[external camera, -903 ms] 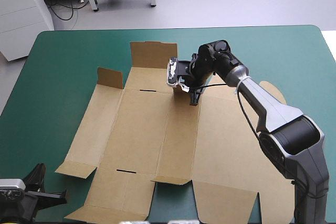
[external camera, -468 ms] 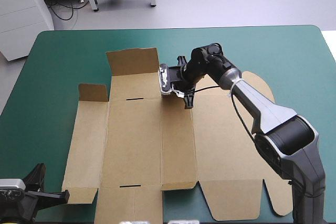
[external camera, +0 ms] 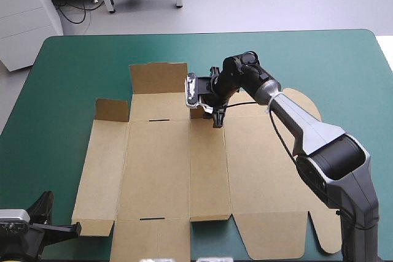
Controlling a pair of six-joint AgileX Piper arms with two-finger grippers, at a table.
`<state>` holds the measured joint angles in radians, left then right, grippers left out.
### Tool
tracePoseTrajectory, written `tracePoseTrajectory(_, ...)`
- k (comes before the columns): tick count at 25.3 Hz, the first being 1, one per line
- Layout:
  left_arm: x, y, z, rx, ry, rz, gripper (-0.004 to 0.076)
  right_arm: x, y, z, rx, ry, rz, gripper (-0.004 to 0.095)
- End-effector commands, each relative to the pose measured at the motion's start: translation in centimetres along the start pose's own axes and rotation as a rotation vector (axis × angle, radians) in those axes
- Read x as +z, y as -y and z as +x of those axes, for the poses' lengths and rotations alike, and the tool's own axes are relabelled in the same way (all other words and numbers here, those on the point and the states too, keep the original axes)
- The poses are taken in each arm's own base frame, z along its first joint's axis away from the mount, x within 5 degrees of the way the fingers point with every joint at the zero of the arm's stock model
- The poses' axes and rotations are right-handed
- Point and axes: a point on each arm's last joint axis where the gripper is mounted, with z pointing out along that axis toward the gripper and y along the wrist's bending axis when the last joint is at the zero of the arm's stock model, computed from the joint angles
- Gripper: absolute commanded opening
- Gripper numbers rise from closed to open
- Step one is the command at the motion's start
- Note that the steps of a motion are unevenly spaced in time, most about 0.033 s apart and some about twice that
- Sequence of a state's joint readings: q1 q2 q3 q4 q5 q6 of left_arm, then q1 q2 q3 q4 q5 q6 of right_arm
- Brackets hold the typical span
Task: Fold the box
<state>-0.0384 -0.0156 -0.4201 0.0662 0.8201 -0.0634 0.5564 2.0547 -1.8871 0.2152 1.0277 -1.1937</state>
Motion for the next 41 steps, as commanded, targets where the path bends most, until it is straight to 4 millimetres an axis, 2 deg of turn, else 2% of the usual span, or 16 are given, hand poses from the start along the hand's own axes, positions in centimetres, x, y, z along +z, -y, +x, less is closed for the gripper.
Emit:
tracePoseTrajectory(1,-0.7,0.0,-1.1,-0.013,0.112,0.013,-0.0032,-5.1,0.7,-1.3,0.029,0.057,0.128,0.0622)
tracePoseTrajectory(4,-0.7,0.0,-1.1,-0.013,0.112,0.013,-0.0032,-7.2,0.7,-1.4,0.103,0.056,0.184,0.0554)
tracePoseTrajectory(6,-0.7,0.0,-1.1,-0.013,0.112,0.013,-0.0032,-9.0,0.7,-1.5,0.176,0.063,0.233,0.0421)
tracePoseTrajectory(10,-0.7,0.0,-1.1,-0.013,0.112,0.013,-0.0032,-11.9,0.7,-1.1,0.315,0.040,0.334,-0.0017)
tracePoseTrajectory(13,-0.7,0.0,-1.1,-0.013,0.112,0.013,-0.0032,-13.2,0.9,-0.4,0.551,0.019,0.414,-0.0006)
tracePoseTrajectory(17,-0.7,0.0,-1.1,-0.013,0.112,0.013,-0.0032,-14.1,0.9,2.2,0.828,-0.145,0.506,-0.0006)
tracePoseTrajectory(19,-0.7,0.0,-1.1,-0.012,0.112,0.011,-0.0032,-14.4,0.6,3.9,0.935,-0.232,0.478,-0.0006)
tracePoseTrajectory(22,-0.7,0.0,-1.1,-0.005,0.113,0.004,-0.0032,-15.3,0.1,6.7,1.124,-0.162,0.353,-0.0006)
tracePoseTrajectory(24,-0.7,0.0,-1.1,-0.005,0.111,0.004,-0.0032,-16.6,-1.2,8.7,1.201,-0.123,0.294,-0.0006)
tracePoseTrajectory(25,-0.7,0.0,-1.1,-0.005,0.111,0.004,-0.0032,-17.2,-2.3,10.4,1.237,-0.146,0.304,-0.0006)
tracePoseTrajectory(27,-0.7,0.0,-1.1,-0.005,0.111,0.004,-0.0032,-18.5,-4.2,12.2,1.277,-0.144,0.339,-0.0006)
tracePoseTrajectory(30,-0.7,0.0,-1.1,-0.009,0.110,0.007,-0.0032,-20.2,-7.9,13.8,1.312,-0.117,0.400,-0.0006)
tracePoseTrajectory(34,-0.5,0.0,-1.2,-0.004,0.101,0.002,-0.0032,-21.5,-11.3,14.6,1.338,-0.091,0.450,-0.0006)
tracePoseTrajectory(35,-0.4,0.0,-1.2,0.001,0.095,0.001,-0.0024,-21.9,-13.0,15.0,1.348,-0.093,0.458,-0.0006)
tracePoseTrajectory(38,-0.2,0.0,-1.2,0.007,0.083,0.000,0.0062,-22.5,-15.5,15.2,1.356,-0.081,0.481,-0.0006)
tracePoseTrajectory(41,-0.2,-0.1,-1.4,0.020,0.095,-0.012,0.0189,-23.2,-17.5,15.1,1.348,-0.057,0.504,-0.0006)
